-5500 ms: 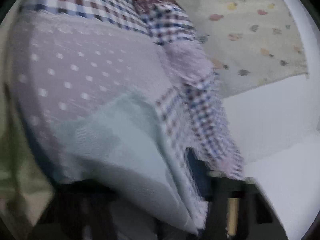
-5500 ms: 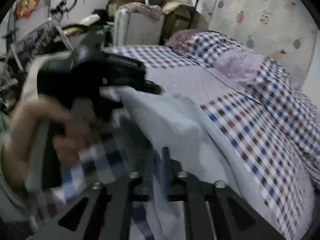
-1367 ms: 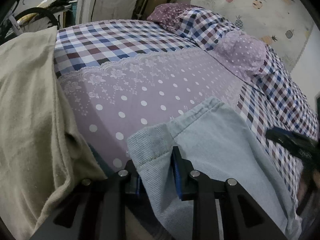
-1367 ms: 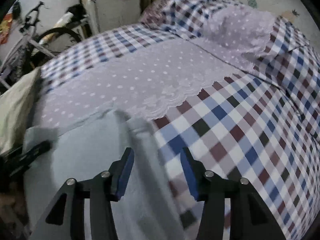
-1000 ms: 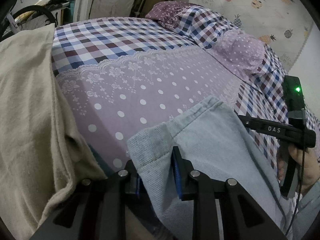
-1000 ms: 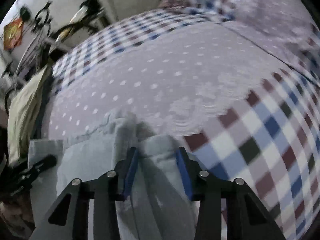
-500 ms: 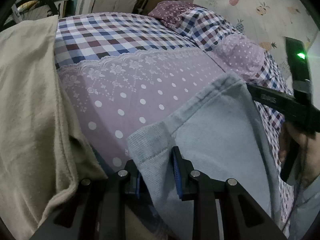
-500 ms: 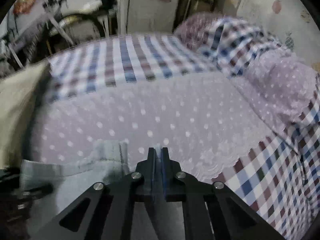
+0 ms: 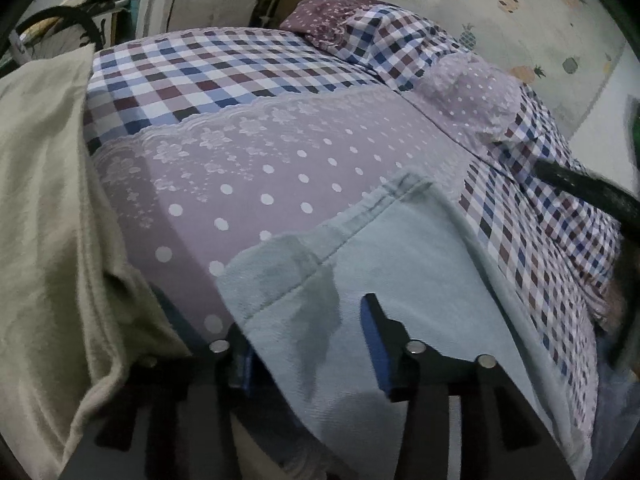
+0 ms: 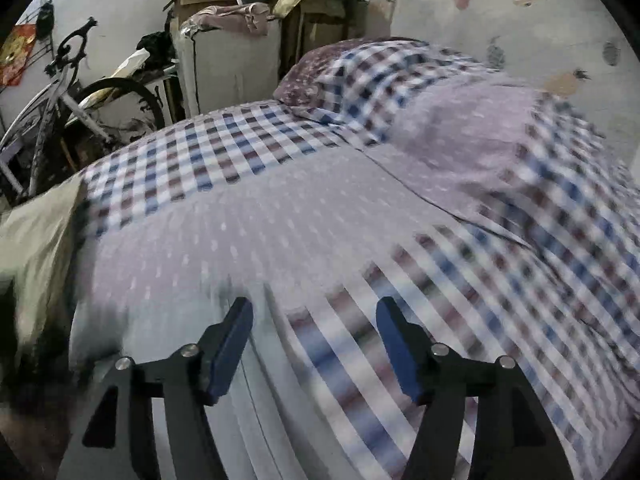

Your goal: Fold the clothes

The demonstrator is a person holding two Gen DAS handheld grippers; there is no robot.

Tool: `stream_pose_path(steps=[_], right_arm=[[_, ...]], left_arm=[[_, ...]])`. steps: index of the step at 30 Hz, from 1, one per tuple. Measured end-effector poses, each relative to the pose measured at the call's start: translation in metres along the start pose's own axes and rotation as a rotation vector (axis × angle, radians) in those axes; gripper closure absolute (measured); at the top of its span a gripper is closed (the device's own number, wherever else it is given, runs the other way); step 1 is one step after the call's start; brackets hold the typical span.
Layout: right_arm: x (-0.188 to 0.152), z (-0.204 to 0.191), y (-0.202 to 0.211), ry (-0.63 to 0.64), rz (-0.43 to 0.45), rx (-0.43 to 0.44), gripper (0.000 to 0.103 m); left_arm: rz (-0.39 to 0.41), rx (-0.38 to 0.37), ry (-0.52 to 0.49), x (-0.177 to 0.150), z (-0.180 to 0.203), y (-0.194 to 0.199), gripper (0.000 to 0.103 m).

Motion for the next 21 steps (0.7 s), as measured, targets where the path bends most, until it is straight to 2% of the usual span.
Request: stream_pose_path(steps=[4, 6, 11, 14, 16, 17, 18, 19, 21], right_arm=[[-0.065, 0.030, 0.085, 0.005, -0.092, -0.059, 0.035], [-0.112, 0.048, 0.117, -0.043, -0.171, -0.067, 0.035], [-0.186, 0.050, 0.147, -0.068, -0.295, -0.022, 0.036], [-0.213, 0.043, 0.137, -0.021, -0.374, -0.047, 0.037], [-0.232, 0.039, 0.131, 0.011, -0.425, -0.064, 0.044], [-0.231, 0.042, 0.129, 0.008, -0.423, -0.080, 0.065], [-0.231, 0.046, 0.127, 0.006, -0.421, -0.096, 0.076], [-0.222, 0.056, 0.134, -0.019, -0.365, -0.163, 0.076], [-0.210, 0.070, 0.149, -0.118, -0.280, -0.179, 0.074]], left_arm=[[0.011, 0.008, -0.019, 0.000, 0.001, -0.002, 0.052], [0.018, 0.014, -0.022, -0.001, 0.001, -0.002, 0.052], [0.034, 0.040, -0.035, -0.005, 0.003, -0.002, 0.052], [0.043, 0.053, -0.046, -0.006, 0.004, -0.003, 0.052], [0.047, 0.061, -0.050, -0.006, 0.004, -0.004, 0.052], [0.049, 0.063, -0.051, -0.006, 0.004, -0.004, 0.052], [0.050, 0.067, -0.052, -0.006, 0.004, -0.004, 0.052], [0.051, 0.069, -0.051, -0.007, 0.004, -0.004, 0.052], [0.053, 0.071, -0.048, -0.006, 0.003, -0.004, 0.052]])
Point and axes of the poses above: each gripper's, at about its wrist camera, not at the fingertips, and y roughly against the way its jaws point, z to its right, x to its top, the point moved 2 cm from there along -y, roughly the way its jaws point, and after that the axes turned 11 degrees about z, right-handed, at the moved point
